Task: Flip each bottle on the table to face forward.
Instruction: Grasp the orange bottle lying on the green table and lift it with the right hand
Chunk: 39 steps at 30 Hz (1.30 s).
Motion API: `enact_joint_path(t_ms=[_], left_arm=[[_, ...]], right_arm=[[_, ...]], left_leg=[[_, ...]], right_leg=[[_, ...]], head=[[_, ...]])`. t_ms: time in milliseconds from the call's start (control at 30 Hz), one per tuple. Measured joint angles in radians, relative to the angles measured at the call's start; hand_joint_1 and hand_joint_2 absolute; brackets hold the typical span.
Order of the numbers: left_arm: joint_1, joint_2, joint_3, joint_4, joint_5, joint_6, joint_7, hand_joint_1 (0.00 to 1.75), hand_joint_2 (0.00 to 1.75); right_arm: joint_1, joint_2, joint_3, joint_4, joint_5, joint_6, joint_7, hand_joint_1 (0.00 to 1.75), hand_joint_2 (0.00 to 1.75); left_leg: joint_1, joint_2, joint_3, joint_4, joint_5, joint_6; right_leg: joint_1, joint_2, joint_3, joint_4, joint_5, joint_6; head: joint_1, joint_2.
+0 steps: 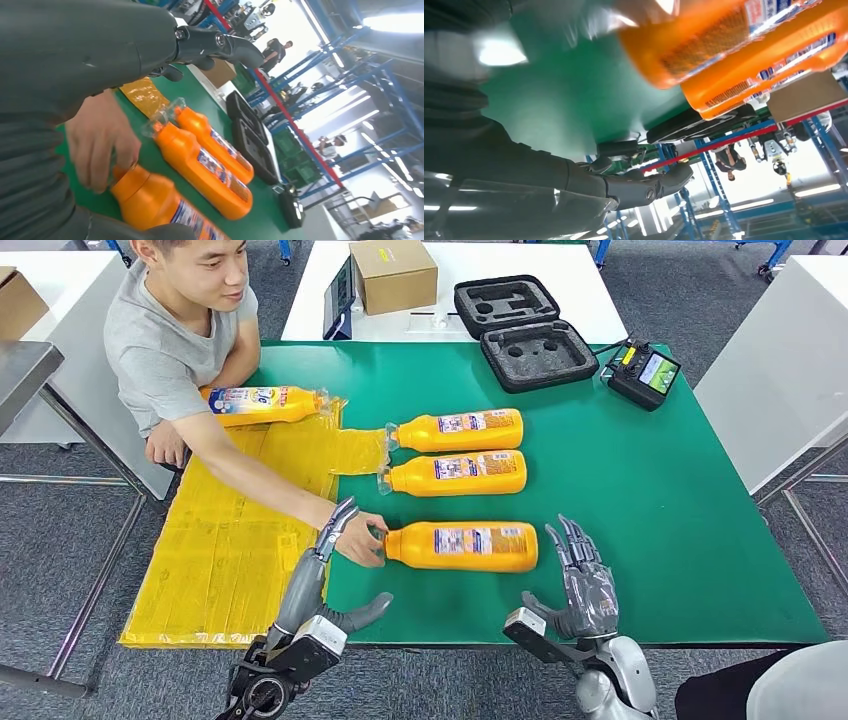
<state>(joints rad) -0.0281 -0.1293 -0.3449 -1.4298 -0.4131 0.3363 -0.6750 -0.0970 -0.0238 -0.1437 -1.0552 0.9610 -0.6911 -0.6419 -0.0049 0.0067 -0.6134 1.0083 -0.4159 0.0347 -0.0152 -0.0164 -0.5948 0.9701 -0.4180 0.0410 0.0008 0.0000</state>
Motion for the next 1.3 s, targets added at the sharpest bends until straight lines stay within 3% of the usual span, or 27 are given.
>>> enact_joint_path(t_ms=[433,1100,1300], left_arm=[[-0.070,0.010,-0.095,0.080,0.104,0.049,-0.022,0.00,1.75],[-0.149,-0.010,-0.131,0.173,0.105,0.017,-0.025,0.00,1.75],[-0.157,-0.011,-0.135,0.182,0.106,0.017,-0.025,0.00,1.75]], right_arm=[[-0.054,-0.009,-0.019,0.061,-0.018,-0.001,-0.053,0.00,1.75],[-0.133,0.041,0.174,0.171,-0.097,0.039,-0.023,0.00,1.75],[-0.144,0.045,0.193,0.185,-0.100,0.044,-0.021,0.00,1.75]], left_leg=[[0.000,0.000,-0.001,0.000,0.001,0.001],[0.000,0.000,0.000,0.000,0.001,0.001],[0.000,0.000,0.000,0.000,0.001,0.001]], right_leg=[[0.000,0.000,0.000,0.000,0.001,0.001],[0.000,0.000,0.000,0.000,0.001,0.001],[0.000,0.000,0.000,0.000,0.001,0.001]], head=[[0.000,0.000],[0.000,0.000],[0.000,0.000]])
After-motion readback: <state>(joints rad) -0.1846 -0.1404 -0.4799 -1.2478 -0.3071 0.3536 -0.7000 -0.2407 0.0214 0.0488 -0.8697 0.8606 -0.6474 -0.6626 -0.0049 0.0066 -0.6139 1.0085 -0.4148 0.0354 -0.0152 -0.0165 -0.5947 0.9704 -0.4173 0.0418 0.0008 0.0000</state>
